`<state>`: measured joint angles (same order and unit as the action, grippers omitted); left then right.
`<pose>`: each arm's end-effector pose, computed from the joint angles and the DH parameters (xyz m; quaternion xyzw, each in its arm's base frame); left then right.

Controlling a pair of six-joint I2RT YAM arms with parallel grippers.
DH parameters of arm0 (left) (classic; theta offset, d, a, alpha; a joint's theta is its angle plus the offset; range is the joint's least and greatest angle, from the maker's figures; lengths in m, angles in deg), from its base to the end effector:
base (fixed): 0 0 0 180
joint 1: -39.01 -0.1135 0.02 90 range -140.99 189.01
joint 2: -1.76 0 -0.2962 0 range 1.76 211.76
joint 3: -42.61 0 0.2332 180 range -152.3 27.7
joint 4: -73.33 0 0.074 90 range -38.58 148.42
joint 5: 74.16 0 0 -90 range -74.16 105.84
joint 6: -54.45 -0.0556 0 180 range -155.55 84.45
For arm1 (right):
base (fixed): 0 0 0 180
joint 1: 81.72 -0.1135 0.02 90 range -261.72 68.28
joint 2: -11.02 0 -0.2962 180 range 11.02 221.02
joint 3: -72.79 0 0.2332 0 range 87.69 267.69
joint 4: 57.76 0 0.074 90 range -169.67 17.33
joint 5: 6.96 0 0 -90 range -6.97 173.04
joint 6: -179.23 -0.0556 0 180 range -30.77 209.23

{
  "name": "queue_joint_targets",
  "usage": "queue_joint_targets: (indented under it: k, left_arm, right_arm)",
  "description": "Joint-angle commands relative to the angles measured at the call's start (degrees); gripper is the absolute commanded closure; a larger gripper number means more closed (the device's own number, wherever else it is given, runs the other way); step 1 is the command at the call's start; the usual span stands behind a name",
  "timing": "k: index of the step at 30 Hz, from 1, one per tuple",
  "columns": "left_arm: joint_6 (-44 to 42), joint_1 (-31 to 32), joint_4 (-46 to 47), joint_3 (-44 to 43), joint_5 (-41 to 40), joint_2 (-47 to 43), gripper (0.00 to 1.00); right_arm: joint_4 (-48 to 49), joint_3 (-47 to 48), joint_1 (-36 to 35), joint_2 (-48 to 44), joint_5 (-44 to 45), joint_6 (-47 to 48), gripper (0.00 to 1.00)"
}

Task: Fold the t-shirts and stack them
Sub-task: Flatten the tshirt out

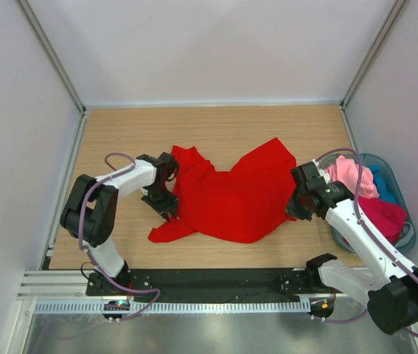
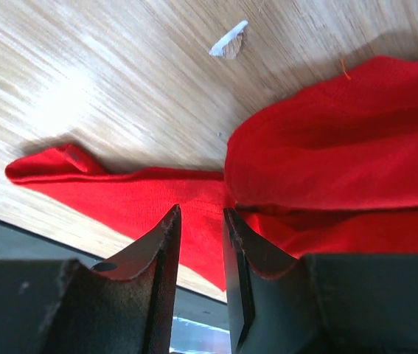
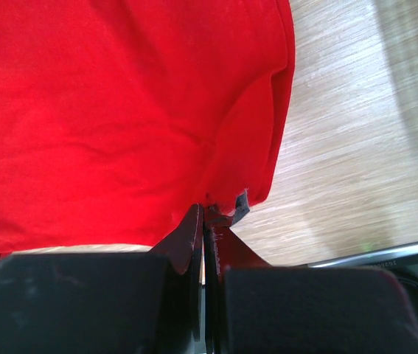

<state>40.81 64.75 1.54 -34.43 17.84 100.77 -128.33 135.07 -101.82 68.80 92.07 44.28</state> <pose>0.2461 -0.1208 0.1895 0.4277 -0.9031 -0.0145 0.0342 0.1409 0.0423 0.2646 0.2258 0.9489 0.0462 0.2157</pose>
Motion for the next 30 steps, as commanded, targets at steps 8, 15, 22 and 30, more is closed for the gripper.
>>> queue_joint_targets:
  k: [8,15,22,30]
  left_arm:
    - [0.55,-0.16,0.72,-1.42,-4.20,0.58,0.67]
    - [-0.42,-0.07,0.63,-2.65,-5.08,2.51,0.64]
    - [-1.39,-0.07,0.90,-2.56,-4.72,2.95,0.66]
    - [-1.30,0.28,1.69,-1.77,-3.67,2.69,0.62]
  right_arm:
    - [-0.33,2.81,-0.21,-0.65,2.47,0.39,0.99]
    - [0.29,2.72,-0.21,-0.04,2.74,0.30,0.99]
    - [0.55,2.72,-0.29,0.23,3.00,0.48,0.99]
    - [0.90,2.72,-0.29,0.49,3.00,0.39,0.99]
